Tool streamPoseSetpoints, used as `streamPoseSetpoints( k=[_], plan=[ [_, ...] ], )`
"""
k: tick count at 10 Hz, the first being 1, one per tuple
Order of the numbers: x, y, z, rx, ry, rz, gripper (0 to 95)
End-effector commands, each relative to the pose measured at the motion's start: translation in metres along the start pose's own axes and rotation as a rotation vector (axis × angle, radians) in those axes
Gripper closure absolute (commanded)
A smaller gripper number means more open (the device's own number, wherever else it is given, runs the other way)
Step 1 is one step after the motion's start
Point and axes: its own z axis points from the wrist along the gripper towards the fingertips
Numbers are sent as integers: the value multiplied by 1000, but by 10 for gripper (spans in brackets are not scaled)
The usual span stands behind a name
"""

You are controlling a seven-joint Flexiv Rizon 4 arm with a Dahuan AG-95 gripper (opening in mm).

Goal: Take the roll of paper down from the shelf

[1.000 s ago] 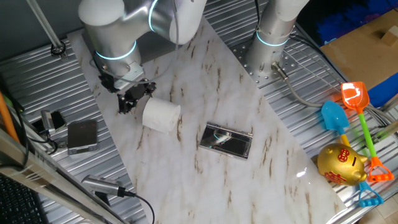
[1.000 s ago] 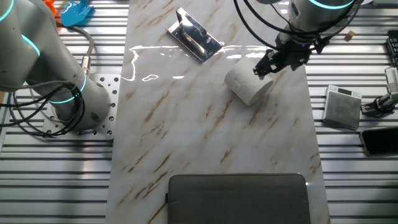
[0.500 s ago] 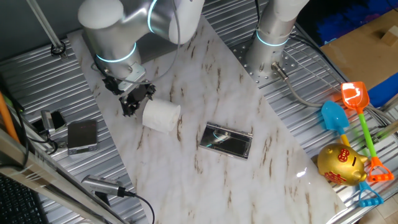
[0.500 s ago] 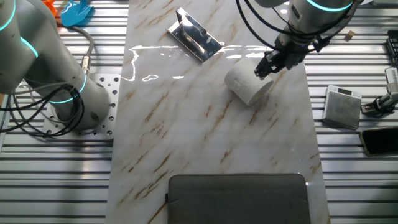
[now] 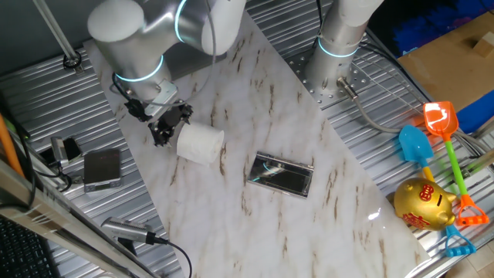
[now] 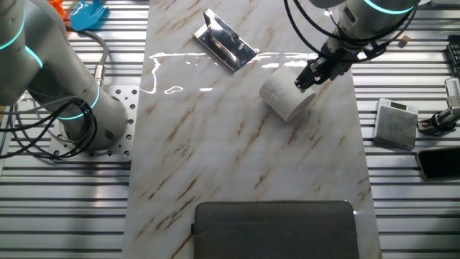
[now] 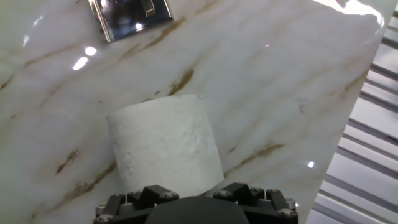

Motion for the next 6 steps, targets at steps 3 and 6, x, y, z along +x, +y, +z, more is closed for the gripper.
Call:
streamPoseSetpoints(
  k=[3, 6],
  plan=[
    [0, 5, 2, 22, 4, 296, 190],
    [0, 5, 1, 52, 14, 548, 190]
  ],
)
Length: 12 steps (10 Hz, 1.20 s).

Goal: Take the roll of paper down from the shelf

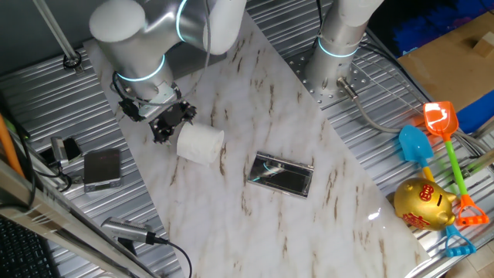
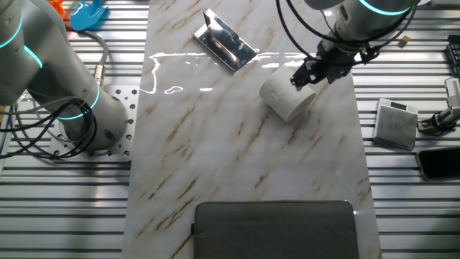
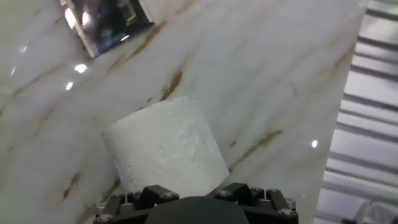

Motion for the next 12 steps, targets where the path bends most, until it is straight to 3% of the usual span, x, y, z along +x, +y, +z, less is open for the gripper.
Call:
streamPoseSetpoints(
  k=[1, 4, 5, 11, 12],
  plan=[
    [1, 0, 0, 39, 8, 333, 190],
    [2, 0, 0, 52, 2, 616, 190],
    [2, 0, 0, 55, -1, 650, 0],
    [2, 0, -1, 53, -14, 991, 0],
    [2, -1, -1, 49, -31, 1073, 0]
  ],
)
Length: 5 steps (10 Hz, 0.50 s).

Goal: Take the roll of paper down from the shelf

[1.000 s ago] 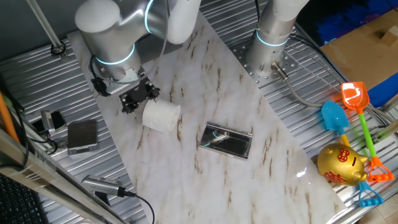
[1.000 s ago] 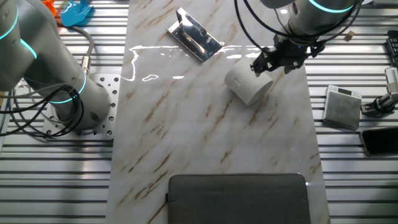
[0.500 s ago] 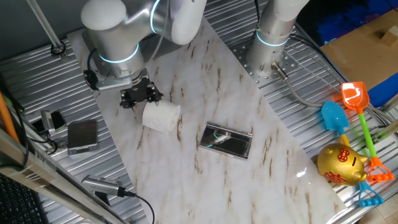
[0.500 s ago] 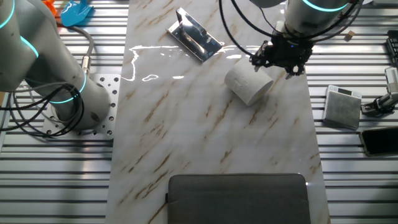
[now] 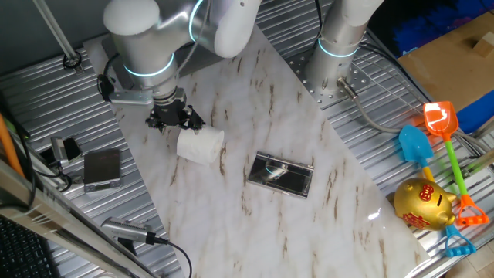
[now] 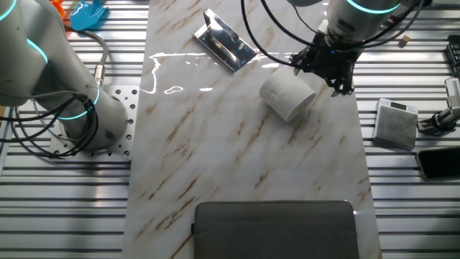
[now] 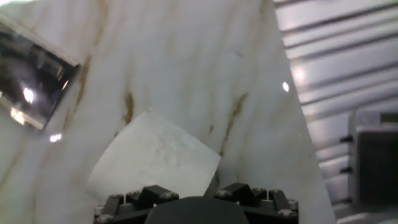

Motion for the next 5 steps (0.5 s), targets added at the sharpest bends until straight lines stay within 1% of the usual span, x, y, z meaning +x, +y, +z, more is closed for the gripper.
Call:
streamPoseSetpoints(
  k=[1, 3, 4, 5],
  plan=[
    [0, 0, -1, -18, -28, 266, 0],
    [0, 0, 0, -22, -32, 319, 0],
    [0, 0, 0, -32, -41, 365, 0],
    [0, 0, 0, -28, -35, 390, 0]
  ],
)
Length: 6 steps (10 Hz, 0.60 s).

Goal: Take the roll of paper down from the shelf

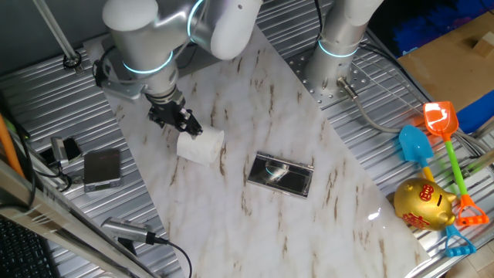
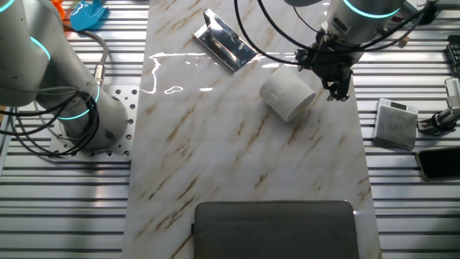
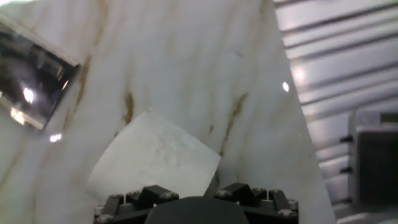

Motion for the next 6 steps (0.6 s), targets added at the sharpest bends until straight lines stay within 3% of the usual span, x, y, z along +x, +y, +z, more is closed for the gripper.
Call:
streamPoseSetpoints(
  k=[1, 6],
  plan=[
    [0, 0, 0, -2, -2, 107, 0],
    [1, 2, 1, 0, -8, 58, 0]
  ],
)
